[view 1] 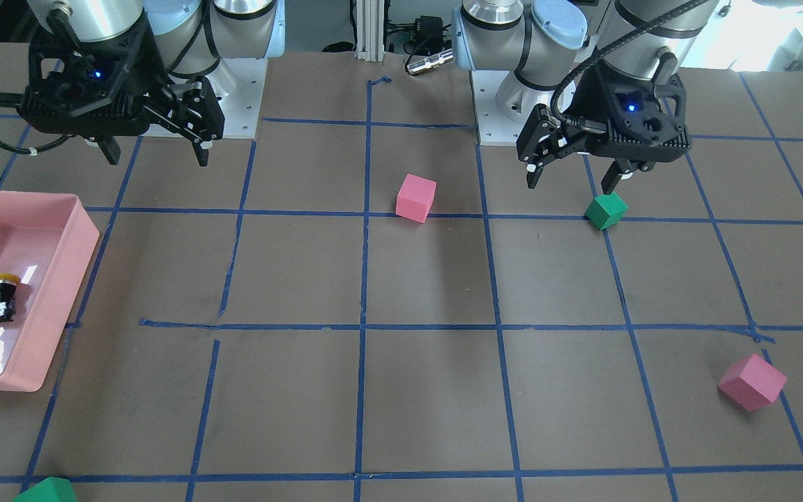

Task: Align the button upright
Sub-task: 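Move the right gripper over the pink tray toward the button switch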

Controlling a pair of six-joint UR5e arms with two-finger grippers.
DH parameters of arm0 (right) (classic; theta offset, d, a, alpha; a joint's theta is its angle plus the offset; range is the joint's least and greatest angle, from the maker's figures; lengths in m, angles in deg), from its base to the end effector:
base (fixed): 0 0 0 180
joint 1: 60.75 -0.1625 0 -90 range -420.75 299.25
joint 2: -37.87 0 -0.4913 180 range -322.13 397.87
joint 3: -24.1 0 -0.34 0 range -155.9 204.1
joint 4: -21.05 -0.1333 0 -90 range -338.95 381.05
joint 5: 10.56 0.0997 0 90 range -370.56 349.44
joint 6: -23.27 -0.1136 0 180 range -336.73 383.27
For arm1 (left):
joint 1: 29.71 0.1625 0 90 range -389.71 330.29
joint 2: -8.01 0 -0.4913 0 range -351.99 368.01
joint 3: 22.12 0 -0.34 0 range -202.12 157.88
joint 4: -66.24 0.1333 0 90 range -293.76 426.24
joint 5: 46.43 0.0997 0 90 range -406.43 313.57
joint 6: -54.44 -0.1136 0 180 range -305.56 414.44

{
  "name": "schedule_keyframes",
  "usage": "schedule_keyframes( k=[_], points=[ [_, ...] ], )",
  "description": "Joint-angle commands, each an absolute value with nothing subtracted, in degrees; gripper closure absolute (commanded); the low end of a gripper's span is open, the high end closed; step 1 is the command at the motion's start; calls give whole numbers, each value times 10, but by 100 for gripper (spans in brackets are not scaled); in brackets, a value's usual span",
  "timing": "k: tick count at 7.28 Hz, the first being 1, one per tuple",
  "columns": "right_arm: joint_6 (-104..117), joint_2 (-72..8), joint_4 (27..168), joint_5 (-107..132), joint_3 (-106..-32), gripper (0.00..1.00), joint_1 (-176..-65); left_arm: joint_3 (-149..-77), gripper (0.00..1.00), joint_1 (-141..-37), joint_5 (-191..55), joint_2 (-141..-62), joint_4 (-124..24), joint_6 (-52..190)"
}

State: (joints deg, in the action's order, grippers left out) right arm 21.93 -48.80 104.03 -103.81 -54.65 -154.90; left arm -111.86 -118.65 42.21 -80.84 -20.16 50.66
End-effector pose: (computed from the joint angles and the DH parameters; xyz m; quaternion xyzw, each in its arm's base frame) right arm 0.1603 -0.4564 0.5880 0.0243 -0.9993 0.0092 0.0279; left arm -0.1278 -0.4417 0.5576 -0.0242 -0.9987 0.0442 0.0100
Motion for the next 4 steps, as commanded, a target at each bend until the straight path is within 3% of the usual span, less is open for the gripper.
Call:
schedule_keyframes(
  k=[1, 4],
  points=[
    [220, -486, 1045, -1037, -547, 0, -1548, -1119, 0, -1187, 422, -808, -201, 507],
    [252, -481, 1060, -1038, -548, 0, -1487, -1119, 0, -1187, 422, -808, -201, 507]
  ],
)
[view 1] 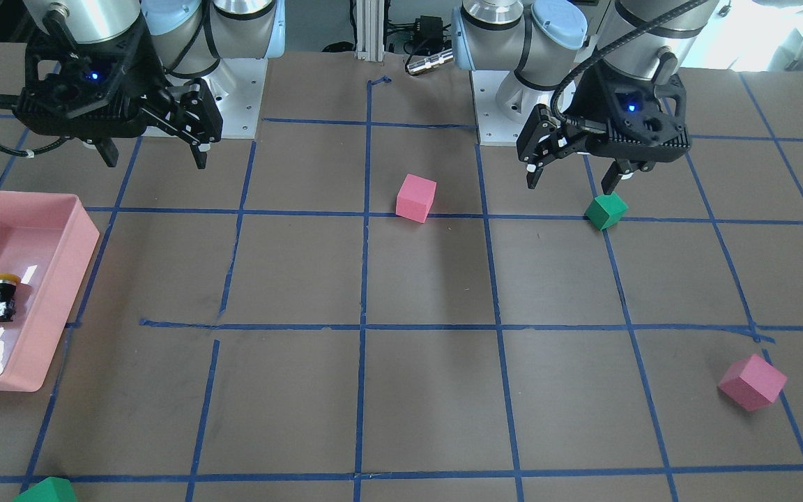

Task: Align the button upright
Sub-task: 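Move the right gripper over the pink tray toward the button switch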

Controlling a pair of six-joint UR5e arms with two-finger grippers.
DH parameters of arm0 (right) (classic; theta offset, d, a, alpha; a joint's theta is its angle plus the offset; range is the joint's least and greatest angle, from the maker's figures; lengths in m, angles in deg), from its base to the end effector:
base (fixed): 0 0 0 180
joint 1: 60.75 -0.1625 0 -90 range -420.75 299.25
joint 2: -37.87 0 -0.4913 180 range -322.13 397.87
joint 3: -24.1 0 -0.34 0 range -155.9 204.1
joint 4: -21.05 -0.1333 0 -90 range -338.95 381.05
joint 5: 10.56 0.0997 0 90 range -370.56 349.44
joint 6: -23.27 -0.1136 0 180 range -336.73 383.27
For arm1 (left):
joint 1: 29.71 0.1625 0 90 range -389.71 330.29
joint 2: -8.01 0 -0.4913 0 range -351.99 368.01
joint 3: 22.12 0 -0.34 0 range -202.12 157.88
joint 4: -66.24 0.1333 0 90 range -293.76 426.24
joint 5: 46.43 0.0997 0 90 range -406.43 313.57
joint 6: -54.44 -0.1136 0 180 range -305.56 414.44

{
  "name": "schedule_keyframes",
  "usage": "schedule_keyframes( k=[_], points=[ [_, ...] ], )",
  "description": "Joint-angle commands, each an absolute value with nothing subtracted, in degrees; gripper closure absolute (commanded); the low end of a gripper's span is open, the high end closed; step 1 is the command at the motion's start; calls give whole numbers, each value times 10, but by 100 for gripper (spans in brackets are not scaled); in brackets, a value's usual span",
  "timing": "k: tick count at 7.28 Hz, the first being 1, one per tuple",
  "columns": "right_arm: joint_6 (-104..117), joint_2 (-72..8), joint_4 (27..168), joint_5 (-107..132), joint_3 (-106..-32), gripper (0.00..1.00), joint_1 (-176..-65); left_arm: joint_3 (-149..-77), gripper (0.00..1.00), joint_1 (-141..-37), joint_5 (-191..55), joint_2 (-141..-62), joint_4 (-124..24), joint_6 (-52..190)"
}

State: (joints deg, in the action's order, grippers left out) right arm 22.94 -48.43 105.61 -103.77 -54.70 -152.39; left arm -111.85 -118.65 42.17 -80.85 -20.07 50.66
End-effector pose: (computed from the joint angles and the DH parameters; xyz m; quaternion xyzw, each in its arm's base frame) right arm 0.1404 -0.4687 0.5874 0.0109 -0.9994 0.0184 0.0277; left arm -0.1279 -0.4420 0.5578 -0.0243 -0.9986 0.0450 0.0103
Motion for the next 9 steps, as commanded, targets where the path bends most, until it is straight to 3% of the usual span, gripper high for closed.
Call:
schedule_keyframes(
  k=[1, 6, 9],
  points=[
    [277, -476, 1062, -1037, -554, 0, -1430, -1119, 0, -1187, 422, -808, -201, 507],
    [465, -449, 1181, -1035, -680, 0, -1229, -1119, 0, -1187, 421, -809, -201, 507],
    [549, -415, 1366, -1012, -777, 0, -1159, -1119, 0, -1187, 422, -809, -201, 507]
  ],
)
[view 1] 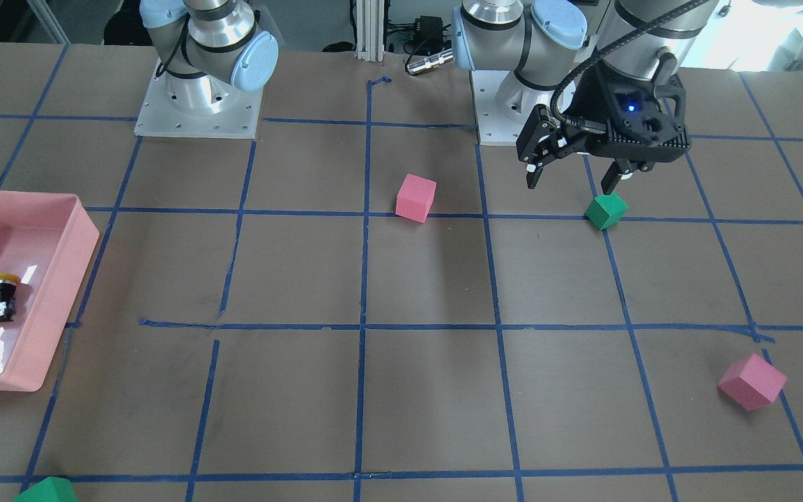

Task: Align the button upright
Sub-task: 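Move the right gripper over the pink tray toward the button switch, then lower the right gripper into the tray and grasp the button switch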

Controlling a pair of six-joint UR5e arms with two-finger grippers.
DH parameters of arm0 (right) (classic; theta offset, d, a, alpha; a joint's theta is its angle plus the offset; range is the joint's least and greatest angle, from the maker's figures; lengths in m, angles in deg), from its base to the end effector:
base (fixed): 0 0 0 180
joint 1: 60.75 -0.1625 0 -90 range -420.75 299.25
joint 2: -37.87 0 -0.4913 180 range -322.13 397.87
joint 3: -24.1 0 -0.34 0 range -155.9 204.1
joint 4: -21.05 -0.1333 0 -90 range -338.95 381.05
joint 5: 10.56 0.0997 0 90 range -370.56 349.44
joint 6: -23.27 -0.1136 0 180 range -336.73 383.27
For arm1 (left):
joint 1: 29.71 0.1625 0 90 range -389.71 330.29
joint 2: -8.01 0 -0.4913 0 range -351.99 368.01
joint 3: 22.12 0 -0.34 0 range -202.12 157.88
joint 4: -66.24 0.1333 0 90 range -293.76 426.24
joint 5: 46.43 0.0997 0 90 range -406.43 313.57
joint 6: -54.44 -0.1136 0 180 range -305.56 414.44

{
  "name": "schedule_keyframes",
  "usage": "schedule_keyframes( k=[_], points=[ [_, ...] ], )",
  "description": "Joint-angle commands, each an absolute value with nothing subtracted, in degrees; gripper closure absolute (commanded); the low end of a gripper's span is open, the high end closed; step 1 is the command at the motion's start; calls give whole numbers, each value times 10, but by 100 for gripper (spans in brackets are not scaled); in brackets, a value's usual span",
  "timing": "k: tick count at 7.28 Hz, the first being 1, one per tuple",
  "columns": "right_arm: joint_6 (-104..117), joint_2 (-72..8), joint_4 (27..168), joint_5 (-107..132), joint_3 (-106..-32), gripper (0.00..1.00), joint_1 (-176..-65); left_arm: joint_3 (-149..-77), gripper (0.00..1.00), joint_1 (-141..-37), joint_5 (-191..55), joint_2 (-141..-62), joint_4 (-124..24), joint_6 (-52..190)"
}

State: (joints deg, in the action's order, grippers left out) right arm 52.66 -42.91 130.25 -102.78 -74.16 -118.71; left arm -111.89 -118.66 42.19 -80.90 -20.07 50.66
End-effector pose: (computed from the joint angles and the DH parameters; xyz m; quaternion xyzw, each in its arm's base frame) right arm -0.1592 -0.4974 0.4349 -0.0234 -0.9994 0.0030 0.0243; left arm -0.1280 -0.4422 0.5571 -0.0243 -0.9987 0.0442 0.0102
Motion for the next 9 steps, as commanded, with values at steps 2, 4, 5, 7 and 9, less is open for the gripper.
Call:
schedule_keyframes(
  k=[2, 4, 5, 7, 9],
  points=[
    [545, -395, 1398, -1002, -793, 0, -1158, -1123, 0, -1187, 423, -807, -202, 506],
    [544, -382, 1410, -1003, -794, 0, -1158, -1121, 0, -1187, 422, -810, -201, 506],
    [544, -375, 1410, -1003, -794, 0, -1157, -1120, 0, -1187, 422, -811, -201, 506],
    [544, -360, 1417, -1002, -796, 0, -1156, -1123, 0, -1187, 422, -810, -201, 506],
    [543, -353, 1428, -1001, -797, 0, -1155, -1123, 0, -1187, 421, -810, -201, 506]
  ],
)
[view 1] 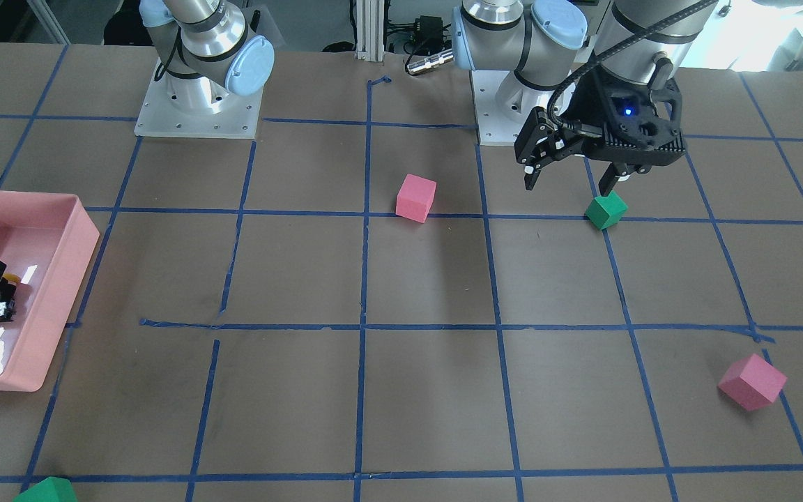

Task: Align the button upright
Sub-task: 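Lower the right gripper into the tray and grasp the button switch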

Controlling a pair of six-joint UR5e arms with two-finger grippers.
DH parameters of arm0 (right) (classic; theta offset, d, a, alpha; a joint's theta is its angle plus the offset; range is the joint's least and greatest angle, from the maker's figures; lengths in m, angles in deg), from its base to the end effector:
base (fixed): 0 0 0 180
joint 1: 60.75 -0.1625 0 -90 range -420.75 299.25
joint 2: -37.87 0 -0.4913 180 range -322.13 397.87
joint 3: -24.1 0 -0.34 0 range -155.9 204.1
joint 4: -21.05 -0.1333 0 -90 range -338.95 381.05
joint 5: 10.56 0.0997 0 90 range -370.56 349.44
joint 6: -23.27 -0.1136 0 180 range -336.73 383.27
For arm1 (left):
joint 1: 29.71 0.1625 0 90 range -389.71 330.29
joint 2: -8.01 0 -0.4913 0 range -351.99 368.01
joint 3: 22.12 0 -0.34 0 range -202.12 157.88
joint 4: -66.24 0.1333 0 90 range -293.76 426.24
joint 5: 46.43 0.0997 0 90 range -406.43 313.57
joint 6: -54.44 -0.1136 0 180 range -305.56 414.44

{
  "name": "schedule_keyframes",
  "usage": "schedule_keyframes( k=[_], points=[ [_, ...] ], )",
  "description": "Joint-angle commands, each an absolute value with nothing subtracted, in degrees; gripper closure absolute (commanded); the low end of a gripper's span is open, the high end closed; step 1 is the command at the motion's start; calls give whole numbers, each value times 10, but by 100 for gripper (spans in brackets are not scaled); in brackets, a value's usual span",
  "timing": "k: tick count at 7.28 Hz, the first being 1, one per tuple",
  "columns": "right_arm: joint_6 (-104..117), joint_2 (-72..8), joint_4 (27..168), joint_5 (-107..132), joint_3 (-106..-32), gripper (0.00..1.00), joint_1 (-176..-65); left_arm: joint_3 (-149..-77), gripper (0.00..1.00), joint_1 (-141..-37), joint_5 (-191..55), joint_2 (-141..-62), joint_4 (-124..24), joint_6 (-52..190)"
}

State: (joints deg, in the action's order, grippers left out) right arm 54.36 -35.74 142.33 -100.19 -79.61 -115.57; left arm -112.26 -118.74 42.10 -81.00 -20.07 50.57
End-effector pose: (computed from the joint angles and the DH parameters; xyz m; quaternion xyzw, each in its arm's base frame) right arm -0.1986 -0.5143 0.3518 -0.0356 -0.9993 0.0104 0.0029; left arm -0.1287 -0.4421 0.5535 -0.0258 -0.9988 0.0401 0.0111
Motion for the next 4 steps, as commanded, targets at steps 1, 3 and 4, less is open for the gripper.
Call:
schedule_keyframes(
  k=[1, 3, 4],
  points=[
    [543, -338, 1450, -1000, -797, 0, -1156, -1126, 0, -1187, 421, -810, -201, 506],
    [547, -310, 1481, -1002, -797, 0, -1155, -1125, 0, -1187, 421, -811, -201, 506],
    [552, -308, 1483, -1004, -796, 0, -1156, -1123, 0, -1187, 421, -811, -201, 506]
  ],
)
